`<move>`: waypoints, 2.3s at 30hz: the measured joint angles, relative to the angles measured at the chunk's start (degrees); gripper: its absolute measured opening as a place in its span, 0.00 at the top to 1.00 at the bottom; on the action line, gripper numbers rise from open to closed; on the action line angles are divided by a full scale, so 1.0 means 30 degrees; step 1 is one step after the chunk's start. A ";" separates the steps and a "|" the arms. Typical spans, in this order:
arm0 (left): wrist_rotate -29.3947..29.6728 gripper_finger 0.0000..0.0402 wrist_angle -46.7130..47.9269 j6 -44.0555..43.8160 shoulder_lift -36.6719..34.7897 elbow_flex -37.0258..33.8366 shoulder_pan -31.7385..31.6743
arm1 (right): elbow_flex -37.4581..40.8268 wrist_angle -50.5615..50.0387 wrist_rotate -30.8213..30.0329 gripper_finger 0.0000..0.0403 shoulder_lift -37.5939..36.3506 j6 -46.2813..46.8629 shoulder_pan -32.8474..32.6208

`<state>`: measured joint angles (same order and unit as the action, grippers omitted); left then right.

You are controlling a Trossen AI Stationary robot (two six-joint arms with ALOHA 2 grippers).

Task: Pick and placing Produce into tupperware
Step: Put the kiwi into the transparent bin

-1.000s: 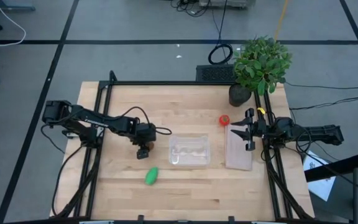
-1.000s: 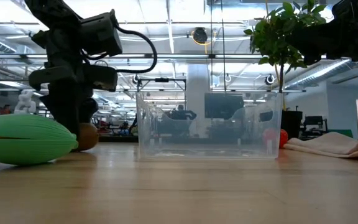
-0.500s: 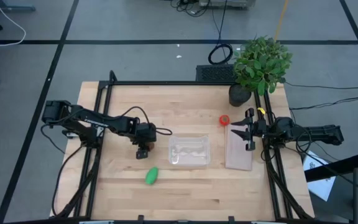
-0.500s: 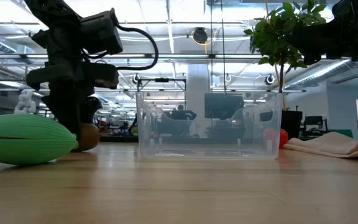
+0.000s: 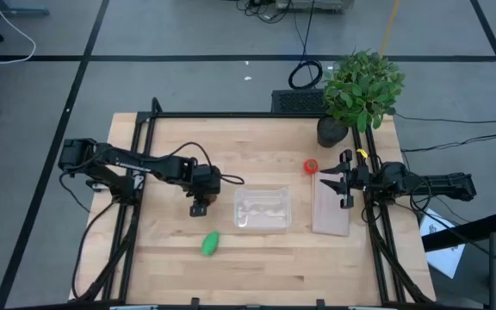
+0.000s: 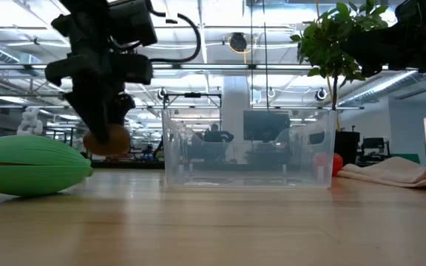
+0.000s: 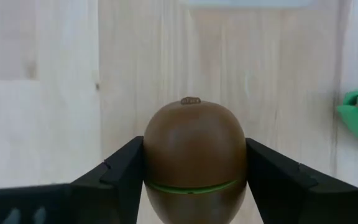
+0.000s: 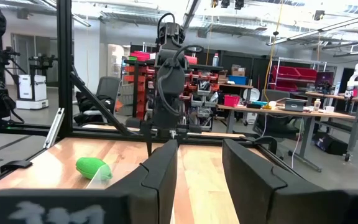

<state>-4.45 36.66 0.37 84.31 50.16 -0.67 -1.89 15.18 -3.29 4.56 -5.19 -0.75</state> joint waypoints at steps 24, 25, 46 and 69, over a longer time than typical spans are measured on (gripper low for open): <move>0.0961 0.43 0.1759 0.4263 -0.0372 0.5772 0.0000 | -0.0007 0.0000 0.0007 0.70 0.0004 0.0000 0.0004; 0.0934 0.43 0.1886 0.4423 -0.0546 0.5944 -0.0002 | -0.0007 0.0003 0.0007 0.70 0.0000 0.0000 0.0002; 0.1668 0.42 0.1371 0.5285 -0.5520 0.6356 -0.1144 | 0.0000 0.0306 0.0007 0.70 0.0007 0.0000 0.0002; 0.3197 0.41 0.3430 0.4273 -1.0649 0.5521 -0.1151 | -0.0001 0.0302 0.0007 0.70 0.0007 0.0000 0.0004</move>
<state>5.14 46.95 13.19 52.37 66.73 -4.12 -1.90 16.09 -3.27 4.58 -5.19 -0.74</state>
